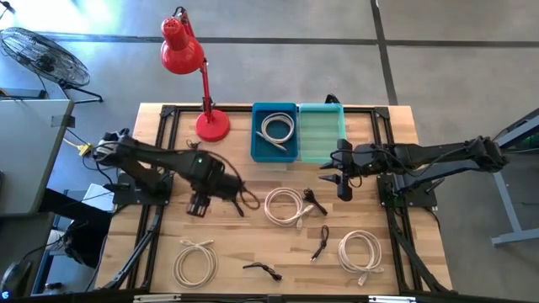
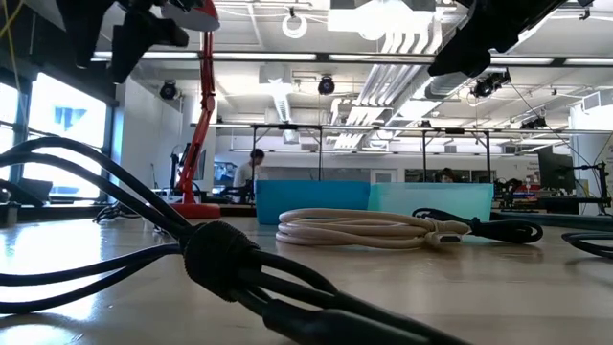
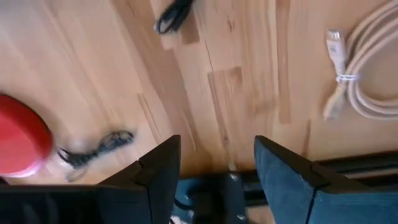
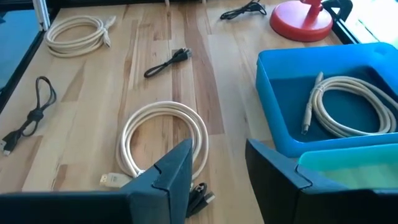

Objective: Pick & Place USB Port
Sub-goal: Put the black charger cable into the green bin

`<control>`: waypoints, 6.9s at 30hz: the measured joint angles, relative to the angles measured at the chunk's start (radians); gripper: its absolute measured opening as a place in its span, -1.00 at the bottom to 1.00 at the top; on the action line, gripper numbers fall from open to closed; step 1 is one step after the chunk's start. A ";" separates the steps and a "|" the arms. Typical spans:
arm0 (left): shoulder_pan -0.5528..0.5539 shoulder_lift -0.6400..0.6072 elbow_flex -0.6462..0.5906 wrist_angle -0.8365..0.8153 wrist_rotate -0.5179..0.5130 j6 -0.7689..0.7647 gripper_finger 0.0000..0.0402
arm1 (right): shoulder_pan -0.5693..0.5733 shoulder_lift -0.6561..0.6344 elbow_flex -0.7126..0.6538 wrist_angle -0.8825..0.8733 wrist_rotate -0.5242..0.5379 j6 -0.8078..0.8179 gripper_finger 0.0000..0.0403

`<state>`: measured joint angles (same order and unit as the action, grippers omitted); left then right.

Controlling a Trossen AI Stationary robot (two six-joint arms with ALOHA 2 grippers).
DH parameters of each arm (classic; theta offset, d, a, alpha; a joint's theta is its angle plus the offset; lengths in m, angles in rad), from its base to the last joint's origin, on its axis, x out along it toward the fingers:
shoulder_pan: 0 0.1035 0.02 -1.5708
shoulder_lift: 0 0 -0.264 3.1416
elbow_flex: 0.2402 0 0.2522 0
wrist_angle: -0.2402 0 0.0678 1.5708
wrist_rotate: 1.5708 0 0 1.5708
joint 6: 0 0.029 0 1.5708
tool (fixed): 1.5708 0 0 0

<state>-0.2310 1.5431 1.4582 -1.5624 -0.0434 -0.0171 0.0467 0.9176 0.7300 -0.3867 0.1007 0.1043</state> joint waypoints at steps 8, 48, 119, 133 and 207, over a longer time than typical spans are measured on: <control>-0.195 -0.032 -0.002 -0.005 -0.155 -0.181 -0.02 | 0.000 0.000 0.000 -0.031 -0.002 0.010 -0.30; 0.235 -0.385 -0.566 0.362 -0.296 -0.358 -0.02 | 0.000 0.000 -0.108 0.130 0.013 -0.058 -0.30; 0.901 -0.184 -0.706 0.651 -0.135 -0.684 -0.02 | 0.000 0.000 -0.108 0.052 -0.111 -0.053 -0.30; 0.947 -0.069 -0.706 0.710 -0.139 -0.587 -0.02 | 0.000 -0.001 -0.147 0.055 -0.112 -0.052 -0.30; 0.485 -0.103 -0.628 2.444 0.752 0.506 -0.85 | -0.009 0.191 -0.088 0.812 -0.082 -0.470 -0.23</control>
<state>0.2538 1.4401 0.8306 0.8812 0.7088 0.4892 0.0377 1.1086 0.6419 0.4249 0.0188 -0.3661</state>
